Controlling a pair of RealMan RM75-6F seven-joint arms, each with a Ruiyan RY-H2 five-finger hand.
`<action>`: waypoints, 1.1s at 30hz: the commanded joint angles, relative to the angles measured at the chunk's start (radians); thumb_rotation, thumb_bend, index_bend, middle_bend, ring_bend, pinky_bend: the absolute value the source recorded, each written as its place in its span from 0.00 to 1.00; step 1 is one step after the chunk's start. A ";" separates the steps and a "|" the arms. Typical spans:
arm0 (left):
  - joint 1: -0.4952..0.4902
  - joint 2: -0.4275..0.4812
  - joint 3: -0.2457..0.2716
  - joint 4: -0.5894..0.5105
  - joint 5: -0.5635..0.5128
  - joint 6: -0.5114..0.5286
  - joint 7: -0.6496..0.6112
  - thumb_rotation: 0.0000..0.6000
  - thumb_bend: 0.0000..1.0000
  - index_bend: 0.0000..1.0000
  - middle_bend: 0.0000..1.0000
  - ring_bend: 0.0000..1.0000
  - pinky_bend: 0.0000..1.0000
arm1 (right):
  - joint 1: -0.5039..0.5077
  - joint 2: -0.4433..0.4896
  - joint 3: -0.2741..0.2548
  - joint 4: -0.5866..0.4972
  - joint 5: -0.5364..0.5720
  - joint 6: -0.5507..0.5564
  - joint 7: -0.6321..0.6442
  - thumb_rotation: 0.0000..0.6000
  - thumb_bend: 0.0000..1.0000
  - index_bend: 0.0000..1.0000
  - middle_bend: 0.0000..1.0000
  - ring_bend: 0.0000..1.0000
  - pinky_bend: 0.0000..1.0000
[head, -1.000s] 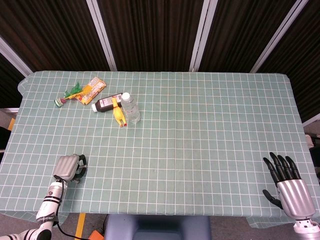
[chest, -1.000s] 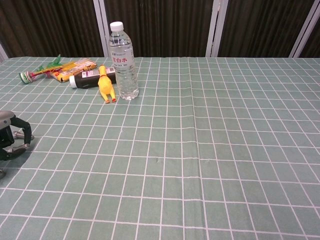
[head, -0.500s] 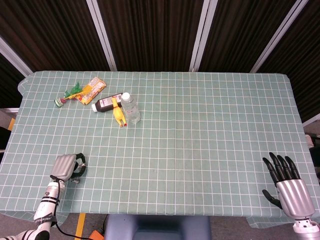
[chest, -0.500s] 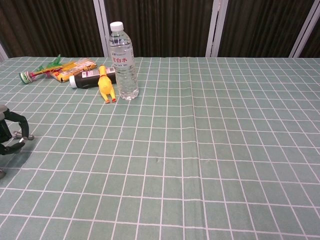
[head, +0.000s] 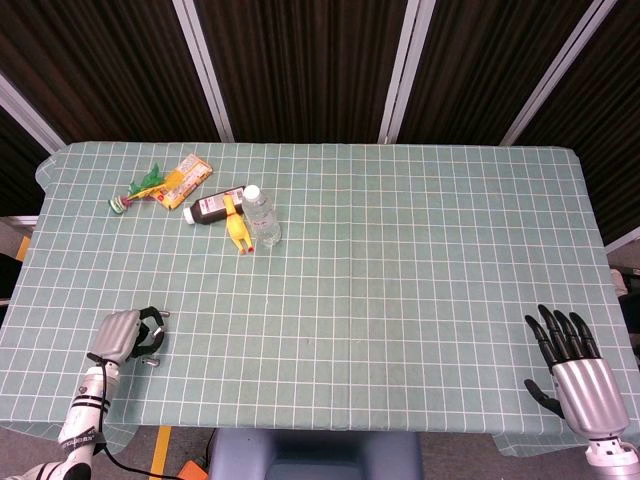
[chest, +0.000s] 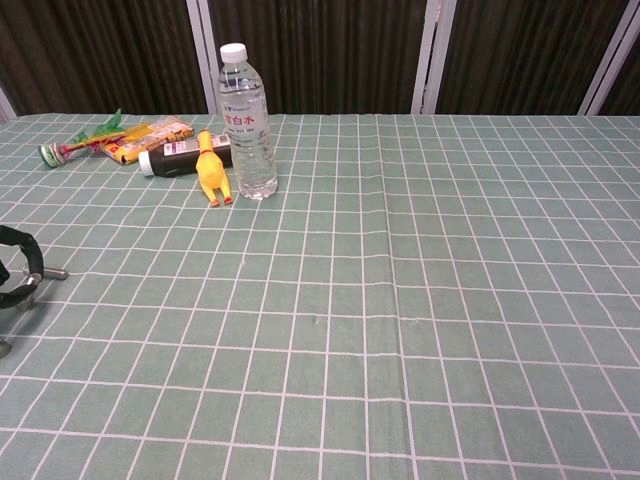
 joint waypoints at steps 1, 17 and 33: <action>0.010 0.006 -0.005 0.009 0.016 -0.007 -0.039 1.00 0.43 0.64 1.00 1.00 1.00 | 0.000 0.000 0.000 0.000 0.000 0.000 0.000 1.00 0.28 0.00 0.00 0.00 0.00; 0.035 0.010 -0.012 0.046 0.036 -0.026 -0.114 1.00 0.43 0.64 1.00 1.00 1.00 | 0.000 -0.003 -0.001 0.000 -0.002 -0.001 -0.009 1.00 0.28 0.00 0.00 0.00 0.00; 0.095 -0.060 -0.031 0.167 0.105 0.054 -0.333 1.00 0.44 0.64 1.00 1.00 1.00 | -0.001 -0.003 -0.001 0.000 -0.002 0.000 -0.008 1.00 0.28 0.00 0.00 0.00 0.00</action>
